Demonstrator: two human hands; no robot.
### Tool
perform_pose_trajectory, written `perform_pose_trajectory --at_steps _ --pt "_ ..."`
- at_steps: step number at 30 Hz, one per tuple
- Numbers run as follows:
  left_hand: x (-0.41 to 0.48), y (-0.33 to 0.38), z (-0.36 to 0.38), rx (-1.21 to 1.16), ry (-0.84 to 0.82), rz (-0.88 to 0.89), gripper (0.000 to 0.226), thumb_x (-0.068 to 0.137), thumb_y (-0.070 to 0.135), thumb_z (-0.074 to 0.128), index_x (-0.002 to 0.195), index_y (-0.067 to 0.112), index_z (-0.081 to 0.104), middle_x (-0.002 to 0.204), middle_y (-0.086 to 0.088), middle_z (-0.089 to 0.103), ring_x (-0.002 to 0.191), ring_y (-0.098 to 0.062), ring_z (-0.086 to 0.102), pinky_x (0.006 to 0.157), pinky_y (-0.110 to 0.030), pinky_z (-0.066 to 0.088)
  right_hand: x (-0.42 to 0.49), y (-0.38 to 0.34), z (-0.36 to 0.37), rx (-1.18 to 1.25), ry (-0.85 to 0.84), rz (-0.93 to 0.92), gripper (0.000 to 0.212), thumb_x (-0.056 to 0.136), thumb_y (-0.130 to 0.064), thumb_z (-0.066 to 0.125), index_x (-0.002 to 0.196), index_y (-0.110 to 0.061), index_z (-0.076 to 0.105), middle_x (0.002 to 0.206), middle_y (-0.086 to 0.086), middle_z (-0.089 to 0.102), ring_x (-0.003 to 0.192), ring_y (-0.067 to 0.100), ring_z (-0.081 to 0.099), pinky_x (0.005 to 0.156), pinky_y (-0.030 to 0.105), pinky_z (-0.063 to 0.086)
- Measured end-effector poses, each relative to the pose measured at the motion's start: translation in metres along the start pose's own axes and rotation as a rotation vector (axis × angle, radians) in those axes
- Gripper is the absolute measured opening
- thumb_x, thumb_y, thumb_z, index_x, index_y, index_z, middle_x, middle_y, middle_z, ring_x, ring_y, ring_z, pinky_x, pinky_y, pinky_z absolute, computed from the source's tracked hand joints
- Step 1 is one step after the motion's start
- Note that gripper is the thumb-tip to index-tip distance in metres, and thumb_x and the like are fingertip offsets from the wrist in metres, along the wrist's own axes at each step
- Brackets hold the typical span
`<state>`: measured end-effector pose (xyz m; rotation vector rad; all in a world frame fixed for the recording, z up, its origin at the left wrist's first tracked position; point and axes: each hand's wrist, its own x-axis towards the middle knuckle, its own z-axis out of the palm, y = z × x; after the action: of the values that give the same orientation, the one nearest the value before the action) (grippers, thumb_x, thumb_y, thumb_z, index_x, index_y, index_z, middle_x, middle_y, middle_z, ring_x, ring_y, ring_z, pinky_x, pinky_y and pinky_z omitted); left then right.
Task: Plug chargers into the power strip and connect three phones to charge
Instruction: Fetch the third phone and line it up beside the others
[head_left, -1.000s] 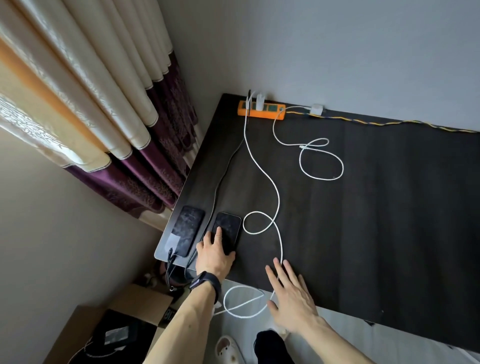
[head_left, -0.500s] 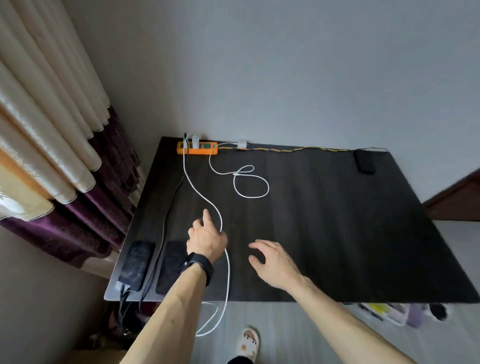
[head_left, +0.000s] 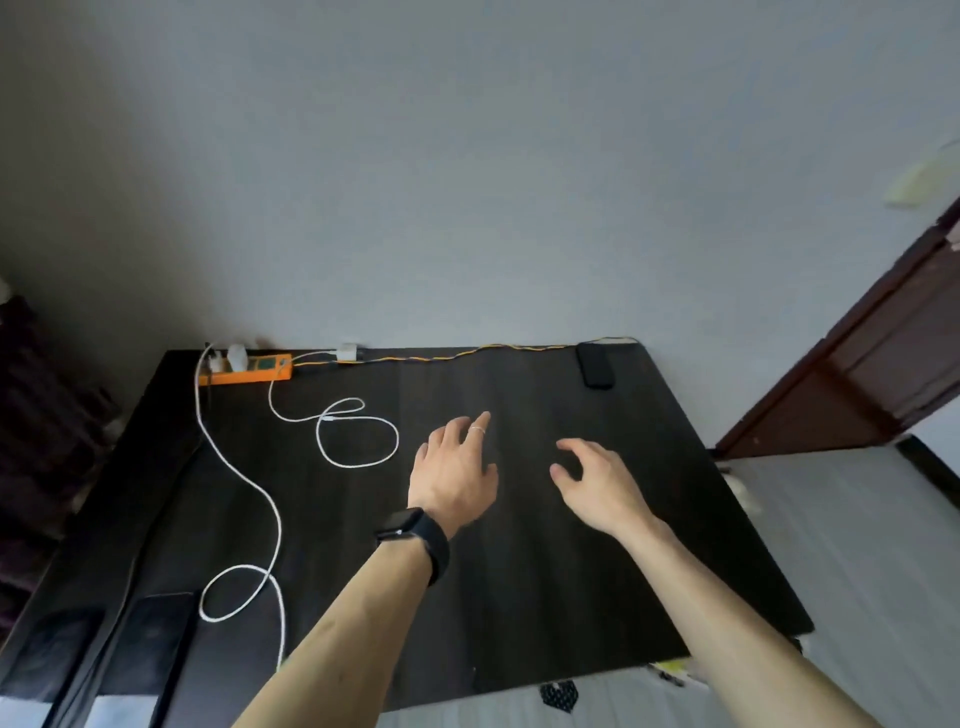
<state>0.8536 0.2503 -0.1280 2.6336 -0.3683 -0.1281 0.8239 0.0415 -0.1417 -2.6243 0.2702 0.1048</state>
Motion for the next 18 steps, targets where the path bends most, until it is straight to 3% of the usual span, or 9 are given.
perform_pose_trajectory --at_steps 6,13,18 --pt "0.053 0.028 0.091 0.081 -0.085 -0.094 0.065 0.094 0.039 0.05 0.154 0.028 0.028 0.155 0.004 0.033 0.144 -0.022 0.028 0.117 -0.037 0.027 0.058 0.105 -0.014 -0.025 -0.016 -0.021 0.047 0.097 -0.044 0.054 0.141 -0.027 0.05 0.145 -0.007 0.053 0.136 0.017 0.045 0.105 0.031 0.041" --pt "0.111 0.018 0.225 0.168 -0.247 -0.218 0.066 0.096 0.046 0.047 0.155 0.027 0.025 0.16 -0.002 0.025 0.149 -0.027 0.018 0.119 -0.045 0.022 0.127 0.237 0.048 -0.097 -0.218 0.067 0.05 0.097 -0.048 0.052 0.142 -0.027 0.048 0.149 -0.004 0.048 0.137 0.018 0.044 0.106 0.035 0.043" --pt "0.13 -0.004 0.278 0.253 -0.164 -0.259 0.073 0.094 0.064 0.035 0.157 0.036 0.012 0.167 -0.004 0.005 0.153 -0.03 0.001 0.12 -0.056 0.011 0.184 0.266 0.076 -0.131 -0.16 0.093 0.055 0.097 -0.052 0.05 0.145 -0.026 0.043 0.156 0.003 0.036 0.142 0.025 0.035 0.109 0.04 0.039"
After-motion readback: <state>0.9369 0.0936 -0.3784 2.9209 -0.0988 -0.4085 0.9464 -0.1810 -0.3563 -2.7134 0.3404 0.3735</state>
